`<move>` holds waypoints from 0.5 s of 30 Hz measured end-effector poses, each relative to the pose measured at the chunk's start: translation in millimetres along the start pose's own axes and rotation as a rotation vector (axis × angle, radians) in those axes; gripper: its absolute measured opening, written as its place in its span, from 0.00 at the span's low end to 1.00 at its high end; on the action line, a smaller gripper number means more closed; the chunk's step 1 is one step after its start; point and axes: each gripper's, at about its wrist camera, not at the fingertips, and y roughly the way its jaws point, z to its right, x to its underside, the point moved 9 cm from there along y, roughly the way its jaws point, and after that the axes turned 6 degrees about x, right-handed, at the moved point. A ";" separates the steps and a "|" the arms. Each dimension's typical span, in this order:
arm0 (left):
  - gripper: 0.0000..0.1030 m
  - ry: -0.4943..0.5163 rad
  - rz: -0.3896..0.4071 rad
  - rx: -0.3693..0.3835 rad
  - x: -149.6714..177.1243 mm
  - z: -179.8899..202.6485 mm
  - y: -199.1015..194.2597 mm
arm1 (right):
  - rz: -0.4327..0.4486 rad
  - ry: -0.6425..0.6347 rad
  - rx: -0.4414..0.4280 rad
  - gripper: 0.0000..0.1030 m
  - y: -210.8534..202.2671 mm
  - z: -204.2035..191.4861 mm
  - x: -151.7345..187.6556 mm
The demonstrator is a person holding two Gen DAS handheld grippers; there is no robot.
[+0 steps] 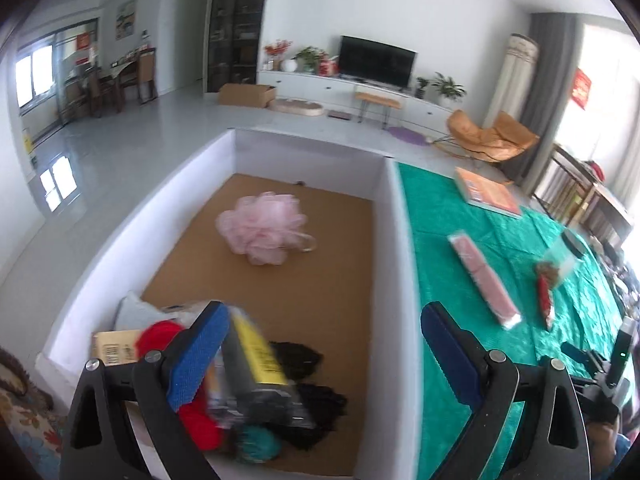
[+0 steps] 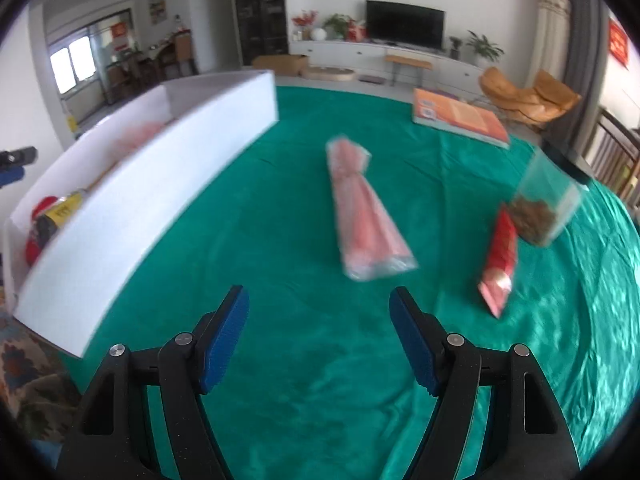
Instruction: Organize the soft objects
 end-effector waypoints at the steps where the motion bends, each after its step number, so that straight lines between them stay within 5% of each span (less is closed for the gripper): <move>1: 0.94 0.035 -0.007 0.044 3.0 26.9 5.3 | -0.007 0.040 0.035 0.74 4.0 22.1 12.1; 4: 0.95 0.128 -0.059 0.162 21.1 104.3 20.3 | -0.017 0.154 0.102 0.74 5.1 78.8 44.7; 8: 0.95 0.204 -0.210 0.271 68.8 184.0 67.1 | -0.010 0.253 0.117 0.74 1.4 115.0 40.3; 15: 0.95 0.206 -0.312 0.208 108.9 197.7 149.0 | -0.009 0.215 0.173 0.74 11.7 117.7 37.2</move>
